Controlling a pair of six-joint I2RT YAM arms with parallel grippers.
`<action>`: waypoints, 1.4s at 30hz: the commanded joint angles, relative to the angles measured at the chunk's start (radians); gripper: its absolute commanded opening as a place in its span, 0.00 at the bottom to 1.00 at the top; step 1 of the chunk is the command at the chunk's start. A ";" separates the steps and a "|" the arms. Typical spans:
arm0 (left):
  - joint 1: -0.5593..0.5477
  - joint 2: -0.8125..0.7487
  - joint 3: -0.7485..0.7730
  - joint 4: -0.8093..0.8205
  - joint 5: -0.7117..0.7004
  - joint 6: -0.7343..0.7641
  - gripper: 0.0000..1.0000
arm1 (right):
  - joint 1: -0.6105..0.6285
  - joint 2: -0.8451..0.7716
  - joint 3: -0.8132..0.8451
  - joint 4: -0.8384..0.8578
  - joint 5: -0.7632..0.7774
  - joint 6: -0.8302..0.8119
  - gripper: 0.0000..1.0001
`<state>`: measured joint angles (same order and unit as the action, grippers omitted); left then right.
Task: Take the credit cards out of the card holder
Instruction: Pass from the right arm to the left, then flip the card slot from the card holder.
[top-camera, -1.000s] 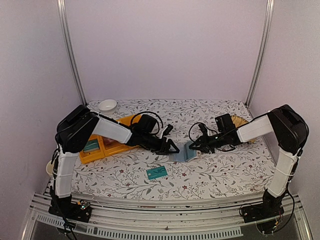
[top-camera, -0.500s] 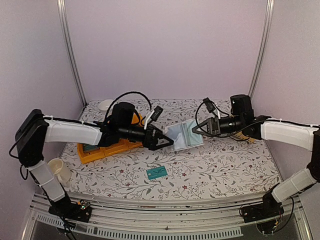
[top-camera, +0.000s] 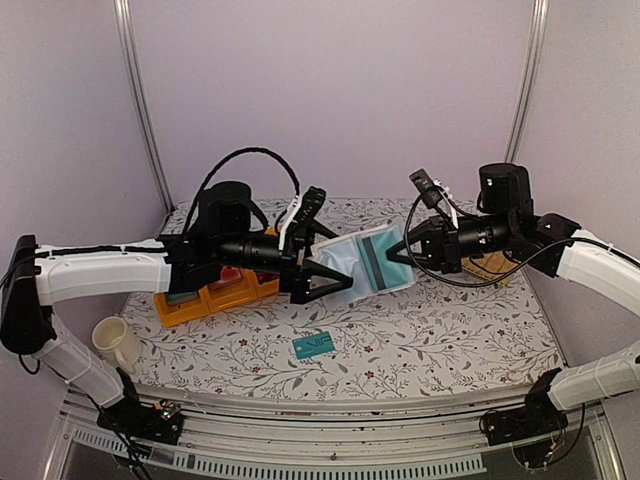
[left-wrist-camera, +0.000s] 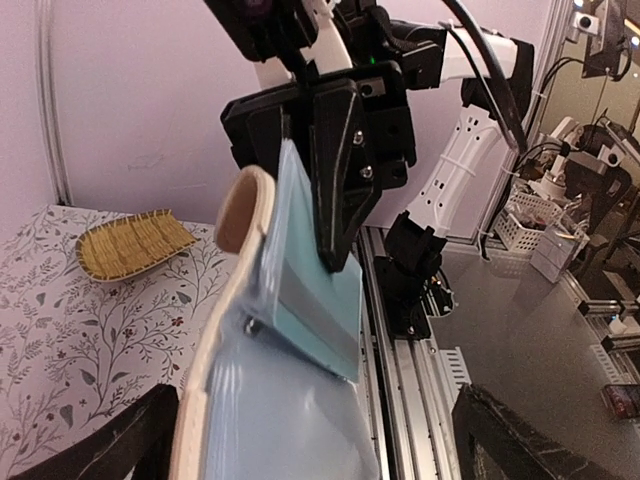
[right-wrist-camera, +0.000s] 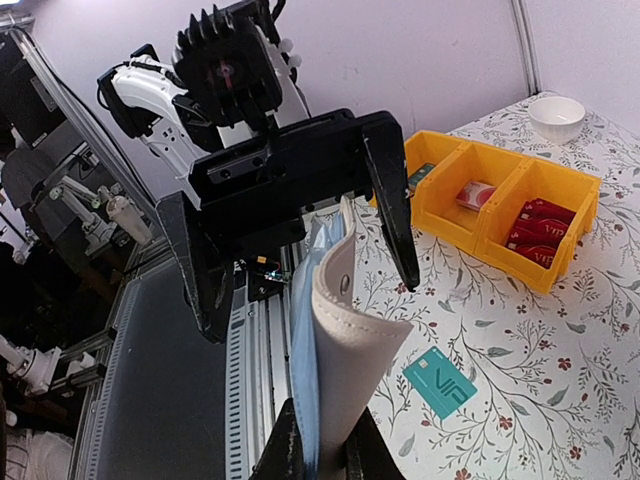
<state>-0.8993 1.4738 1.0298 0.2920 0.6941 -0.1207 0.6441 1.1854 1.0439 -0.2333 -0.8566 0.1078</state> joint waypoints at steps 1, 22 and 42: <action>-0.027 0.046 0.051 -0.126 -0.062 0.107 0.92 | 0.038 0.030 0.034 -0.038 0.004 -0.050 0.02; -0.037 -0.007 -0.128 0.202 -0.238 0.096 0.00 | 0.042 -0.074 0.053 -0.006 0.023 -0.097 0.66; -0.023 0.068 0.068 -0.237 -0.544 -0.317 0.00 | 0.342 -0.089 -0.199 0.306 0.492 0.031 0.50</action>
<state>-0.9253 1.5288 1.0508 0.1810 0.2390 -0.3656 0.9295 1.0836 0.9020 -0.0257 -0.6472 0.1417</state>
